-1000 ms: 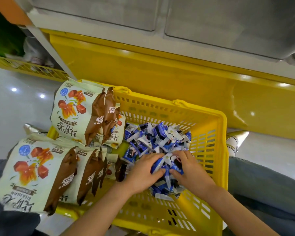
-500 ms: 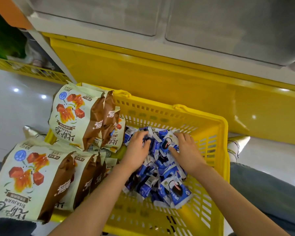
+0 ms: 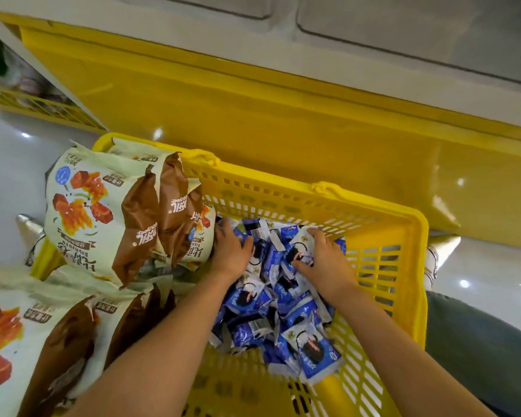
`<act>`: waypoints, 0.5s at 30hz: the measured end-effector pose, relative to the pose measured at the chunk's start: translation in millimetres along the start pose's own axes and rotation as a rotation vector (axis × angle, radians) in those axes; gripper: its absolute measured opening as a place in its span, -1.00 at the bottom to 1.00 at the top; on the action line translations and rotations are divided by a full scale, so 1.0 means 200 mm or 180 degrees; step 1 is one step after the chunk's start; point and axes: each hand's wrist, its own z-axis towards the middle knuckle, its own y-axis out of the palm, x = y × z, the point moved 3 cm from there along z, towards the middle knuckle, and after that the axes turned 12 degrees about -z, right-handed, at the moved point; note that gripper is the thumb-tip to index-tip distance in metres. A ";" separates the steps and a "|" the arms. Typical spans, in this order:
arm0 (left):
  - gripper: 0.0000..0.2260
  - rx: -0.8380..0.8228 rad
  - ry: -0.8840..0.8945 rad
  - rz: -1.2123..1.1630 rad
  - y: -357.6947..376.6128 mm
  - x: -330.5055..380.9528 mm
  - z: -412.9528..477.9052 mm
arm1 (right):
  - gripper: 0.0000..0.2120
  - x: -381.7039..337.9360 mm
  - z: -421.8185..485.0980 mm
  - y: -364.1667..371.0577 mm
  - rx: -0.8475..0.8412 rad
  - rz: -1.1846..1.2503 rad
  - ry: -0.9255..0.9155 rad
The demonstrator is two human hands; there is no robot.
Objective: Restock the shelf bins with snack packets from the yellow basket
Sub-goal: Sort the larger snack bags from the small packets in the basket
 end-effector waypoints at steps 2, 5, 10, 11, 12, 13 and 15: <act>-0.29 -0.0007 0.0025 0.0105 0.01 0.01 0.01 | -0.39 0.00 -0.01 -0.01 0.0114 0.0123 0.0045; -0.42 -0.0183 0.0232 0.0112 0.03 0.05 -0.01 | -0.42 -0.02 -0.04 -0.01 0.0340 0.0134 -0.0084; -0.57 0.0006 0.1006 -0.0172 0.02 0.12 -0.14 | -0.51 -0.03 -0.11 0.01 0.0634 0.0644 -0.0205; -0.60 -0.0023 0.1234 -0.0262 0.02 0.14 -0.18 | -0.56 -0.03 -0.14 0.01 0.0763 0.0722 -0.0185; -0.61 -0.0137 0.1435 -0.0330 0.03 0.15 -0.23 | -0.61 -0.03 -0.16 0.01 0.0904 0.0786 -0.0140; -0.61 -0.0278 0.1641 -0.0313 0.05 0.16 -0.28 | -0.65 -0.02 -0.19 0.01 0.1027 0.0838 -0.0078; -0.61 -0.0464 0.2052 0.0020 0.08 0.17 -0.35 | -0.65 -0.01 -0.22 0.01 0.1148 0.0844 -0.0010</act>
